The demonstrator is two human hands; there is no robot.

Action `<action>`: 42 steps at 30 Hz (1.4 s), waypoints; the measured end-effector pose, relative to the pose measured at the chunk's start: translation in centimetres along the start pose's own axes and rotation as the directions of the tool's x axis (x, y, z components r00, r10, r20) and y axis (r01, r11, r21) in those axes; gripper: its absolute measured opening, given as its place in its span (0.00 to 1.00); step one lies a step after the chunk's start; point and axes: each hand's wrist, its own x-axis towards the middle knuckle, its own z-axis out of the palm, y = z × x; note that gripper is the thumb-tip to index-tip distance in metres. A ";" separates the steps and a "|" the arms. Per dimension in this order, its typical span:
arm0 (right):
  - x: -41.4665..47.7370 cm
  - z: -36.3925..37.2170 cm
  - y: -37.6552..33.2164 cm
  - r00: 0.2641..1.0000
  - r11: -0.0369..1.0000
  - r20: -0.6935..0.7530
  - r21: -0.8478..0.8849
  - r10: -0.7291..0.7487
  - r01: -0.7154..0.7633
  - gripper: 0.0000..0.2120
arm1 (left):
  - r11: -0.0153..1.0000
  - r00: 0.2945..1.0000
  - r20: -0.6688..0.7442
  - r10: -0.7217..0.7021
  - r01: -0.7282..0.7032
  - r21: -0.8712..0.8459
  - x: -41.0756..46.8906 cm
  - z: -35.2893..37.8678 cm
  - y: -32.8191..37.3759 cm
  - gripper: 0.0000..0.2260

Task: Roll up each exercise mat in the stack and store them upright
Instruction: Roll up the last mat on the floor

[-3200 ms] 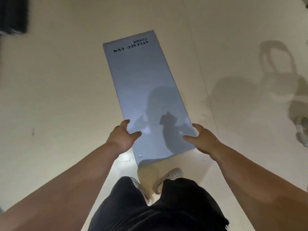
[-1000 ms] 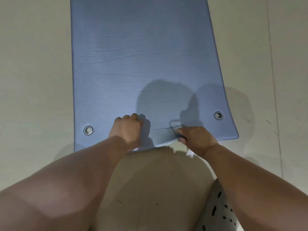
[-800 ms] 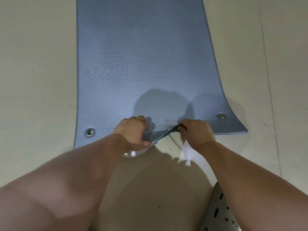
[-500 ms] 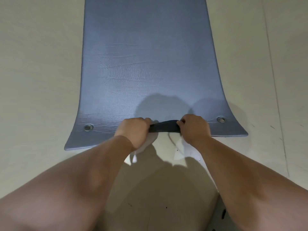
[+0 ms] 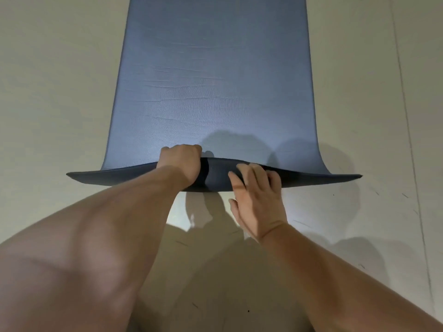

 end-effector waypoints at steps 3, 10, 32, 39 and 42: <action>-0.3 1.2 0.5 0.970 0.991 0.234 -0.129 0.071 -0.042 0.41 | 1.000 1.000 -0.011 0.013 -0.013 0.024 1.1 -0.3 0.1 0.10; 2.6 3.0 2.0 0.850 0.993 0.526 -0.116 0.029 0.037 0.35 | 0.952 0.966 -0.149 0.210 -0.168 0.256 -1.1 0.3 0.9 0.16; 4.5 1.5 3.6 0.875 0.997 0.483 0.079 -0.031 -0.008 0.13 | 0.982 0.985 0.010 0.171 -0.169 -0.079 -2.7 4.5 -1.0 0.21; 5.7 -2.0 4.7 0.736 0.974 0.676 0.190 -0.039 -0.123 0.12 | 0.931 0.943 0.260 0.205 -0.107 -0.348 -2.9 0.6 -2.1 0.12; 6.2 -3.4 5.0 0.653 0.922 0.757 0.278 -0.037 -0.269 0.16 | 0.920 0.915 0.341 0.215 -0.072 -0.386 -3.2 0.0 -2.4 0.11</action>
